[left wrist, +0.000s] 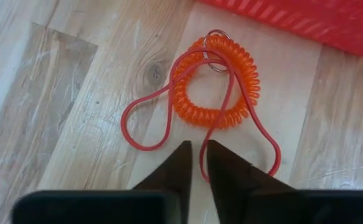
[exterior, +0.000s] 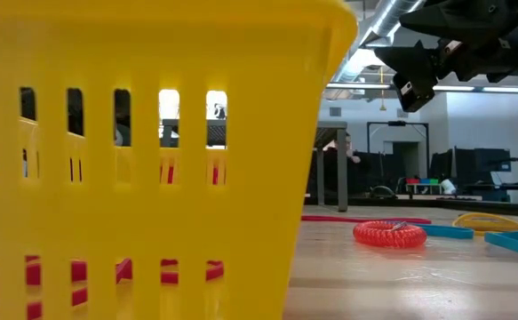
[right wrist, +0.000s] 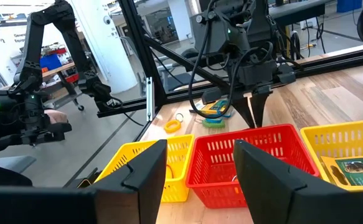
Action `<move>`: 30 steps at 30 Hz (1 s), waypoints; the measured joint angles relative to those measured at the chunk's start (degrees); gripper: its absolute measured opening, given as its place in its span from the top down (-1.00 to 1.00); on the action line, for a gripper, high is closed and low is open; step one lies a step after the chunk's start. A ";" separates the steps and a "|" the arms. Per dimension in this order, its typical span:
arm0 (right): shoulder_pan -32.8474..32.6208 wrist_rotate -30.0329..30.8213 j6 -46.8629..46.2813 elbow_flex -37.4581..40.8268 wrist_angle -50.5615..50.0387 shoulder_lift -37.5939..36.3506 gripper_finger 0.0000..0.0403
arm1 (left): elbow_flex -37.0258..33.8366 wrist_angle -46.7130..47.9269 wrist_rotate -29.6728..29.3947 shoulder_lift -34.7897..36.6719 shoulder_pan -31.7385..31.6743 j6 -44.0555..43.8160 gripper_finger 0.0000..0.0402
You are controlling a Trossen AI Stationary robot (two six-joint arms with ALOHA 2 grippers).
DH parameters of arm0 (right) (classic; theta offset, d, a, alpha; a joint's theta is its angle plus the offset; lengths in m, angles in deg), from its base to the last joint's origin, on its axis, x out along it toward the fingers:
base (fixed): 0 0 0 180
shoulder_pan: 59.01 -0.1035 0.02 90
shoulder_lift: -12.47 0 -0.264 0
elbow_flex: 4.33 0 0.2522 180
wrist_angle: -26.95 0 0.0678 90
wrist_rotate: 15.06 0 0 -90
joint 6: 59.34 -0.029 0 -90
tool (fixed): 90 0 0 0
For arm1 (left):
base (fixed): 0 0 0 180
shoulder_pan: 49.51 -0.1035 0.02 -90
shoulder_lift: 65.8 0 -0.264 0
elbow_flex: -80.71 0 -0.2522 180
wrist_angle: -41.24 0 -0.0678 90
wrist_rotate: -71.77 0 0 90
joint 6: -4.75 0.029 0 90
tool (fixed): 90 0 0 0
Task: Pick & Place Office Desk Supplies
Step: Put the red rubber band into the bottom yellow bin
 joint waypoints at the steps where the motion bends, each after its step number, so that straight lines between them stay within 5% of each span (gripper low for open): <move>1: 0.00 0.00 0.00 0.00 0.00 0.00 0.10 | 0.00 0.00 0.00 0.00 0.00 0.01 0.91; 8: 0.00 0.00 0.00 0.00 0.02 0.00 0.10 | 0.00 -1.16 0.26 0.00 -0.02 0.38 0.98; 30: 0.00 -0.02 -0.02 0.00 0.24 0.00 0.10 | 4.90 1.46 17.53 1.14 -9.49 8.41 1.00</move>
